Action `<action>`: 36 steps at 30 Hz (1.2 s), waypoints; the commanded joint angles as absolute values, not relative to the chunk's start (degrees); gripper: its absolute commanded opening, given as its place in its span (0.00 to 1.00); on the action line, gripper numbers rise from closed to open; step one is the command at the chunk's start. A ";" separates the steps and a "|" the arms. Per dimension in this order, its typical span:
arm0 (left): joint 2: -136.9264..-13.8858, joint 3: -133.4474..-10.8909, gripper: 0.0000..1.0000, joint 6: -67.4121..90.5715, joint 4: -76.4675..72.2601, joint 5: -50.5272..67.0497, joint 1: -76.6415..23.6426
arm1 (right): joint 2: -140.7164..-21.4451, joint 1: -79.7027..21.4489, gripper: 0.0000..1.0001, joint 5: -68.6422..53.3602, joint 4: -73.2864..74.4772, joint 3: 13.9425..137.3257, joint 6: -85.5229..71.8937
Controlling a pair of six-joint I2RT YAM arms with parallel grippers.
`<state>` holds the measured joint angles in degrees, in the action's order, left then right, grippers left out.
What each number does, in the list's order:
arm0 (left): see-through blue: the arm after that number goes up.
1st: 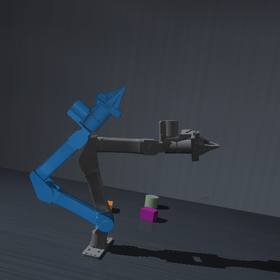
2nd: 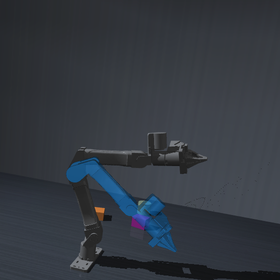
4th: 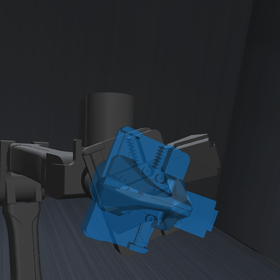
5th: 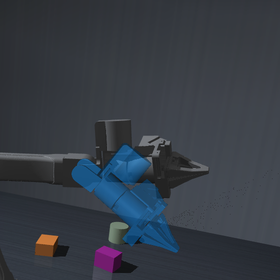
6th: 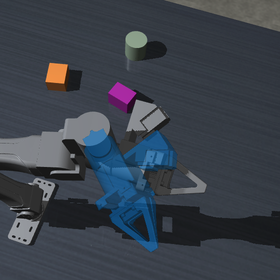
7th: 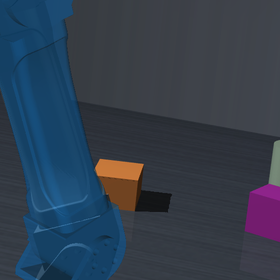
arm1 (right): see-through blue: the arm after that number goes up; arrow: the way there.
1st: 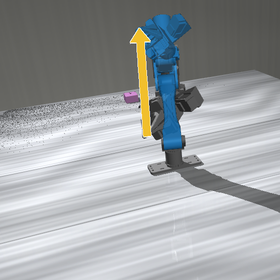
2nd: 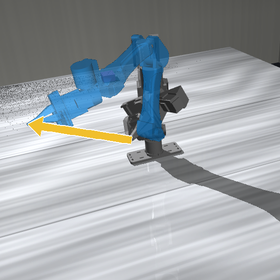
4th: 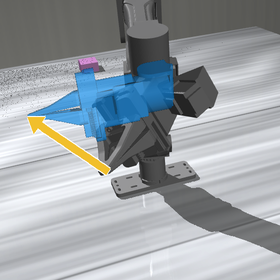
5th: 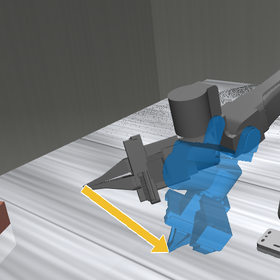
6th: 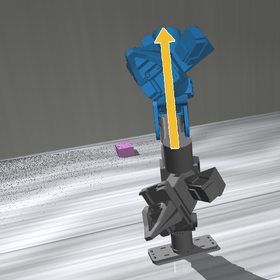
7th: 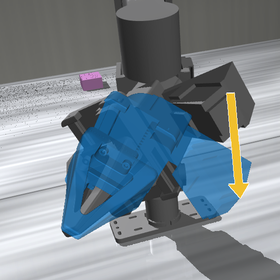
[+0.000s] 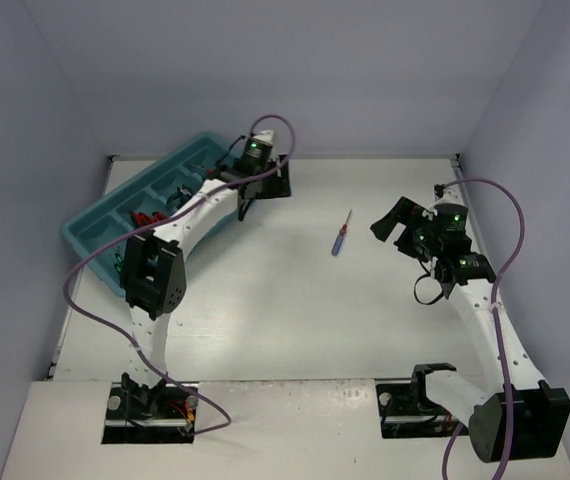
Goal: Sort the tools into containers
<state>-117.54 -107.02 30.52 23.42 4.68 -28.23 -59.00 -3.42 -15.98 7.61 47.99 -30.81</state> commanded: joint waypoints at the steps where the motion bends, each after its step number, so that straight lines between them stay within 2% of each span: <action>1: -116.62 -108.81 0.61 24.18 25.43 3.14 -36.81 | -58.98 -2.84 0.92 -11.87 8.26 50.13 -26.11; 12: -130.49 -118.27 0.61 23.99 25.14 1.24 -45.65 | -57.02 -2.29 0.91 -12.06 11.44 47.70 -24.35; 27: -138.31 -122.23 0.59 25.93 21.80 -1.85 -47.31 | -55.11 -2.20 0.91 -16.35 12.04 43.89 -26.10; 32: -139.74 -122.34 0.44 25.84 21.01 -1.41 -47.37 | -55.28 -2.28 0.91 -16.26 12.04 43.60 -25.93; 36: -139.27 -122.17 0.21 25.50 21.51 -1.07 -47.27 | -55.57 -2.18 0.91 -16.04 12.04 43.20 -25.62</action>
